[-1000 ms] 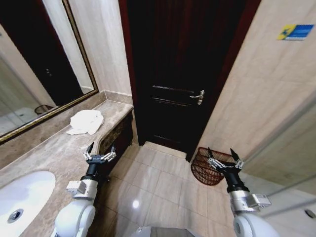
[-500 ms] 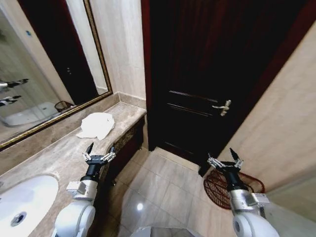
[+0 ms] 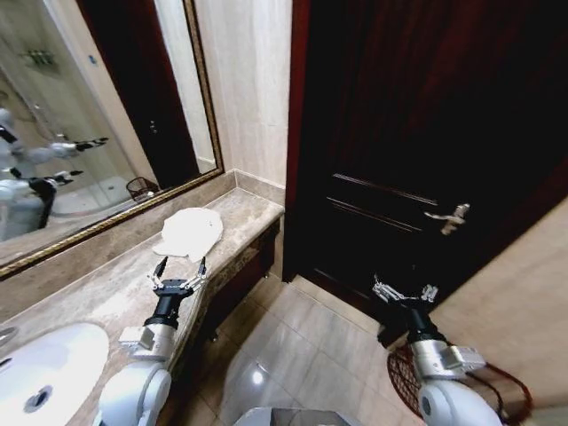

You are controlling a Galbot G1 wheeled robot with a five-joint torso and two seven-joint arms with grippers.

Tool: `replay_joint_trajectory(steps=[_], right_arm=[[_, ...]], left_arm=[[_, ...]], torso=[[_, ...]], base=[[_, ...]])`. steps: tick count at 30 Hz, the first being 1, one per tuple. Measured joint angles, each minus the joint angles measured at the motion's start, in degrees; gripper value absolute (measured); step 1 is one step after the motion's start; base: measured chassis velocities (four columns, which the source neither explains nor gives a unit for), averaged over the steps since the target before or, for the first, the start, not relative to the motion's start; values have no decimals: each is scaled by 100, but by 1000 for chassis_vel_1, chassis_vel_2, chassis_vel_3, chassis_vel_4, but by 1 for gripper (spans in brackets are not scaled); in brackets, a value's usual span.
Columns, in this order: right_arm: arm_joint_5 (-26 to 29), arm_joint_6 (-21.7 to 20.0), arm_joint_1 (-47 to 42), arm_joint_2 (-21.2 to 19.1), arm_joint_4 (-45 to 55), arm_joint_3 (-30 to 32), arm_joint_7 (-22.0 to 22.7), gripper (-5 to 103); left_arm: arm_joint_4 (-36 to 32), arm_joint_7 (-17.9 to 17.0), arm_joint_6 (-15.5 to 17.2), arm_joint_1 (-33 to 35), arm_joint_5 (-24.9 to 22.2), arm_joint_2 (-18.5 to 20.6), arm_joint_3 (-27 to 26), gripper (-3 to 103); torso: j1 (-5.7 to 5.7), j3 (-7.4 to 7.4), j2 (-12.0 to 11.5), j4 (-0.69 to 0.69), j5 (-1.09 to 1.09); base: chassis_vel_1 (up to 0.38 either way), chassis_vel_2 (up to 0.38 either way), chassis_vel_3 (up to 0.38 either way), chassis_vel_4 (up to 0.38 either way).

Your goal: Discard the used towel into the hamper.

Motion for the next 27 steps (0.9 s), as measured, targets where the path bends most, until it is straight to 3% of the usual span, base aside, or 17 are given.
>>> replay_joint_trajectory(steps=[12,20,25,27], right_arm=[[-17,-47,44,-20,-33,-37,96,100],[4,-111,132,-135,-23,-91,587,100],[14,-198,181,-160,19,-85,662,100],[4,-202,165,-144,24,-88,662,100]], left_arm=[[78,-67,-18,-8,2,-17,3,100],[98,-257,-1,-64,-7,-5,10,100],[58,-373,240,-179,-86,99,50,100],[6,-477,483,-224,-163,186,54,100]], torso=[[1,0,0,1,0],[3,1,-1,0,1],[3,1,-1,-2,0],[0,0,-1,-1,0]], base=[[-110,228,226,-104],[-130,148,164,-146],[-36,28,10,-8],[14,1,-27,-7]])
